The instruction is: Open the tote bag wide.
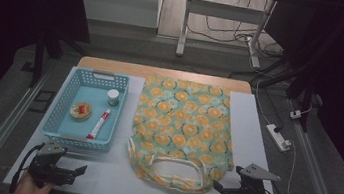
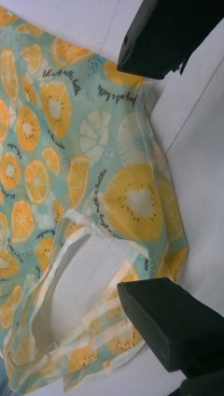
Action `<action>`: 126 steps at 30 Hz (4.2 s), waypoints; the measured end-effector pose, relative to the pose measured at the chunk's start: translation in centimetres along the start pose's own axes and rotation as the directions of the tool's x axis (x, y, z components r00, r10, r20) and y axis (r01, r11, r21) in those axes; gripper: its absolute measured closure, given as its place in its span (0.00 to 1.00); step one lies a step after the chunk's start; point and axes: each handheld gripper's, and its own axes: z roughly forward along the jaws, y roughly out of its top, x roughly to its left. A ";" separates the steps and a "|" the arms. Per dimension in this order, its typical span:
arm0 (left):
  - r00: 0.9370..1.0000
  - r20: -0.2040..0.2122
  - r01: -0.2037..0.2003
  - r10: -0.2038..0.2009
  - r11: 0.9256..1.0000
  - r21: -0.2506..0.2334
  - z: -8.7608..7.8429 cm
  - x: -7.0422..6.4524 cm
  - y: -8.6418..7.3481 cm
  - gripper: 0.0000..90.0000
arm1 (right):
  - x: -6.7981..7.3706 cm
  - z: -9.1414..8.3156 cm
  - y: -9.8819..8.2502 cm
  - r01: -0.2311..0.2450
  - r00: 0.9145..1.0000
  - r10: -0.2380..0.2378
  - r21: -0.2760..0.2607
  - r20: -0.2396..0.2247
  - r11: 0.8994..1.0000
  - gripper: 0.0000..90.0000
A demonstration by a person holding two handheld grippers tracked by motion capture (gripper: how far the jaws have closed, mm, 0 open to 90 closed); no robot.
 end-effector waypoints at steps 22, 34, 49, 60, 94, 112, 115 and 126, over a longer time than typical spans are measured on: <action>1.000 0.011 0.000 0.000 1.000 0.012 0.1 0.1 0.0 0.04 | 1.9 0.9 1.5 0.066 0.995 -0.064 0.015 -0.082 0.998 0.00; 1.000 0.007 -0.003 0.003 1.000 0.025 0.2 0.0 0.1 0.05 | 3.3 2.4 2.5 0.059 0.987 -0.045 0.087 -0.153 0.994 0.00; 1.000 0.007 0.000 0.000 1.000 0.029 0.2 0.1 0.1 0.05 | 5.8 5.2 3.9 0.169 0.969 -0.142 0.118 -0.204 0.979 0.00; 1.000 0.008 0.000 0.000 1.000 0.031 0.3 0.1 0.1 0.05 | 7.2 7.4 3.7 0.224 0.955 -0.184 0.159 -0.233 0.962 0.01; 1.000 0.004 -0.001 0.000 0.999 0.035 0.3 0.0 0.1 0.05 | 6.6 7.2 4.9 0.288 0.903 -0.217 0.148 -0.372 0.946 0.98; 1.000 0.006 0.005 -0.005 0.999 0.034 0.3 0.1 0.1 0.05 | 5.0 7.6 8.4 0.236 0.920 -0.188 0.102 -0.345 0.966 0.98; 1.000 0.006 0.005 -0.005 0.999 0.034 0.3 0.1 0.1 0.05 | 4.7 7.7 9.0 0.235 0.921 -0.193 0.088 -0.338 0.968 0.98; 1.000 0.008 0.010 -0.011 0.999 0.032 0.3 0.1 0.1 0.05 | 3.8 9.5 11.8 0.236 0.921 -0.197 0.081 -0.335 0.968 0.99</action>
